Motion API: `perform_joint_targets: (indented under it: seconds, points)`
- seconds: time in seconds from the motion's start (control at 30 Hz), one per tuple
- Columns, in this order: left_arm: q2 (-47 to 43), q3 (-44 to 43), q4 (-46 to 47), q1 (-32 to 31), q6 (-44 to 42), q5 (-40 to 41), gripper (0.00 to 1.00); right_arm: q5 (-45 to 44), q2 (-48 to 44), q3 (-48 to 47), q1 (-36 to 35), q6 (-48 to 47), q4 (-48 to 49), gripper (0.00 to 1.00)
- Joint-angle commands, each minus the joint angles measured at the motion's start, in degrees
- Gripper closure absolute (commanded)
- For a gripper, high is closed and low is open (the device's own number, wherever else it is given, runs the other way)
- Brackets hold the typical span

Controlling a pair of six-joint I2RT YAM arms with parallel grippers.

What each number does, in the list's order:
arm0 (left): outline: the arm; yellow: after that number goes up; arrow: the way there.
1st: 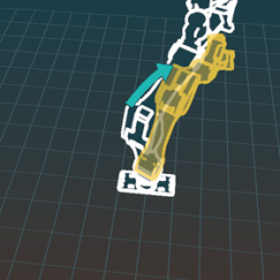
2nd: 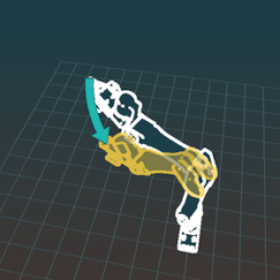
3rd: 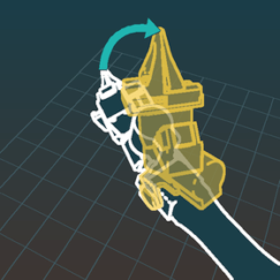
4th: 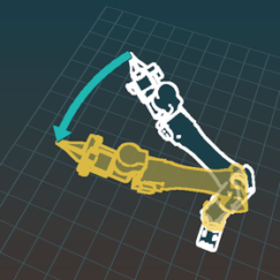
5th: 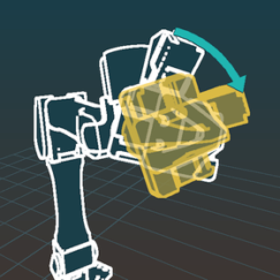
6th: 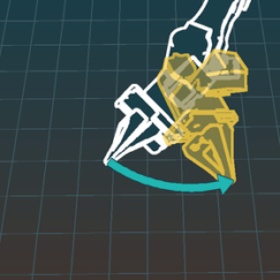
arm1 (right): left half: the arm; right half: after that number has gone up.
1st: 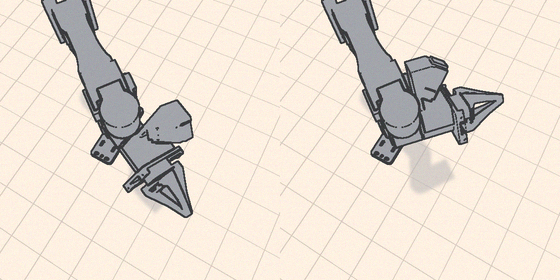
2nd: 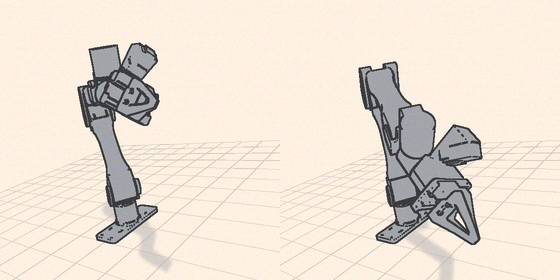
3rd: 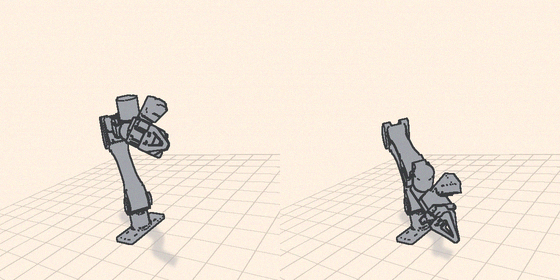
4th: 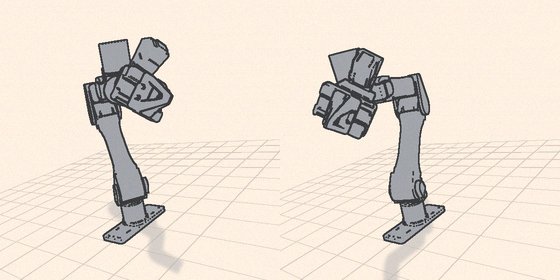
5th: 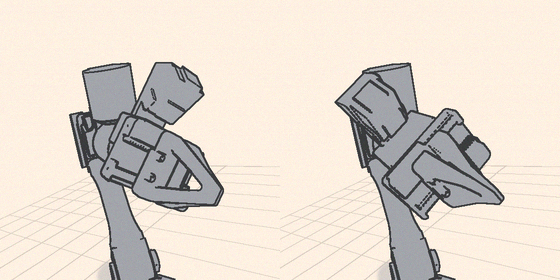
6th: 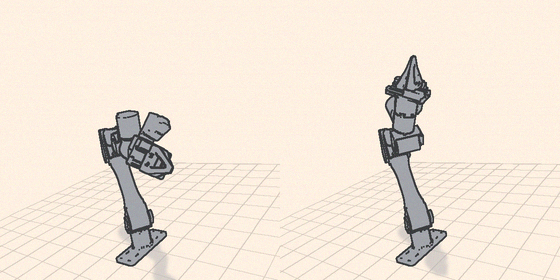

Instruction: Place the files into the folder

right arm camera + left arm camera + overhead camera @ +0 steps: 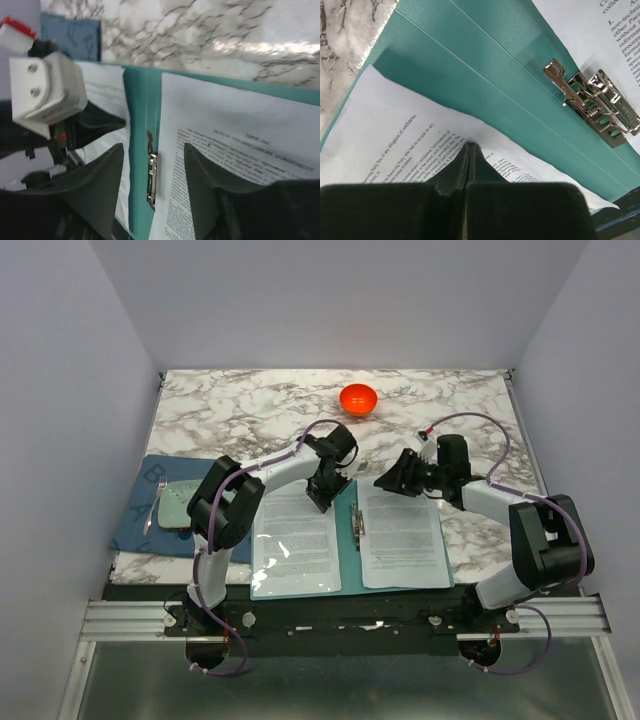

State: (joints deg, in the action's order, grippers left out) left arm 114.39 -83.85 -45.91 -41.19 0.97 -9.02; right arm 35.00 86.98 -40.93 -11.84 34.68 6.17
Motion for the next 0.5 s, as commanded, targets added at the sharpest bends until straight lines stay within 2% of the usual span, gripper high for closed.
perform_joint_targets:
  seconds: [0.0,0.07,0.17,0.37,0.4,0.47]
  points:
    - [1.8,0.97,0.47,0.23,-0.71,-0.56,1.0,13.68,1.44,4.8,-1.61,3.73,19.89,0.51]
    - [2.15,0.89,0.38,0.23,-0.71,-0.74,1.0,13.43,1.26,5.77,-2.92,3.3,21.59,0.57]
    - [2.94,0.97,0.47,0.23,-0.71,-0.74,1.0,11.23,2.75,3.67,-5.38,0.67,17.92,0.6]
    - [3.3,2.38,1.44,0.32,-0.71,-1.35,1.0,7.19,5.91,2.96,-9.25,0.57,17.82,0.46]
    - [3.56,2.47,1.35,0.49,-0.62,-1.7,1.0,6.31,6.36,2.7,-9.69,0.39,17.82,0.41]
    - [4.0,2.64,1.0,0.76,-0.71,-3.1,1.0,5.34,6.88,2.69,-10.92,-0.74,17.64,0.38]
